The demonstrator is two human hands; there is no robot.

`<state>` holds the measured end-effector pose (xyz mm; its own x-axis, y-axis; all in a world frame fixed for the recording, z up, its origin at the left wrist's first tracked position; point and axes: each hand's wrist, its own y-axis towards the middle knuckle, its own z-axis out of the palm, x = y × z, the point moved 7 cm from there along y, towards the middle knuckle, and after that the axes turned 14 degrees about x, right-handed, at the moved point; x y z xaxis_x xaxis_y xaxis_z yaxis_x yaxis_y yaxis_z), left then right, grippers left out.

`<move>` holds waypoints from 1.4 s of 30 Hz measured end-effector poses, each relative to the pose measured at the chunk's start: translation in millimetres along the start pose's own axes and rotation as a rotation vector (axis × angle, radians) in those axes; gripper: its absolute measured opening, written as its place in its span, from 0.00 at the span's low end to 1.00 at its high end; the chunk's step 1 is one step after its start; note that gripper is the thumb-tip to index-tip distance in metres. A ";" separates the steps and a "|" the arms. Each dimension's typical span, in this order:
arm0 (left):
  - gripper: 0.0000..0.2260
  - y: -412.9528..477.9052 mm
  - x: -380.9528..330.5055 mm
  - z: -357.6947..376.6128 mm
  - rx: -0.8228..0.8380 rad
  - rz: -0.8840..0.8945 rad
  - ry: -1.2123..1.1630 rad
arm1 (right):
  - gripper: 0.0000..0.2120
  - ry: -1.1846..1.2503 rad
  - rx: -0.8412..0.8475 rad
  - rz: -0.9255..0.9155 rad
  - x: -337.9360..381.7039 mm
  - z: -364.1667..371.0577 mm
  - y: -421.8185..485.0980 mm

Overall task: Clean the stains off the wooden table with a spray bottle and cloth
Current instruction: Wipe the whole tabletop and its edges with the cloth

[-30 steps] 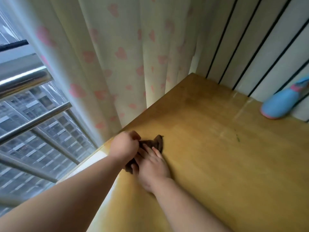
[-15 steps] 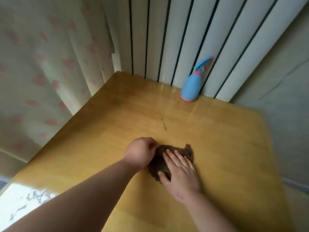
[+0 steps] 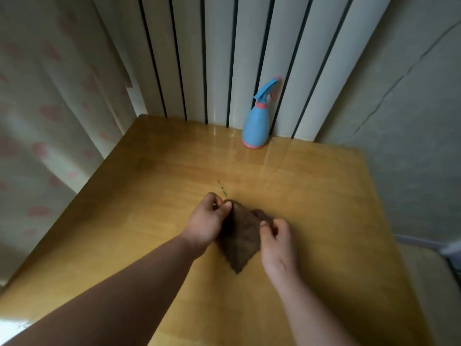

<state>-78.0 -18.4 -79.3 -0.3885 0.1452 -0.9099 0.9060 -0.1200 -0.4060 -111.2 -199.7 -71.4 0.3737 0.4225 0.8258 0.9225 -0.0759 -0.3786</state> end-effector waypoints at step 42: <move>0.07 28.5 -24.0 0.7 0.133 -0.090 -0.395 | 0.12 0.801 0.207 0.107 21.5 11.5 43.7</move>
<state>-43.0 -26.0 -69.1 -0.5229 -0.2234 -0.8226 0.8460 -0.2537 -0.4689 -64.0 -183.6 -75.0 0.4865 -0.3541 0.7987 0.8707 0.1212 -0.4767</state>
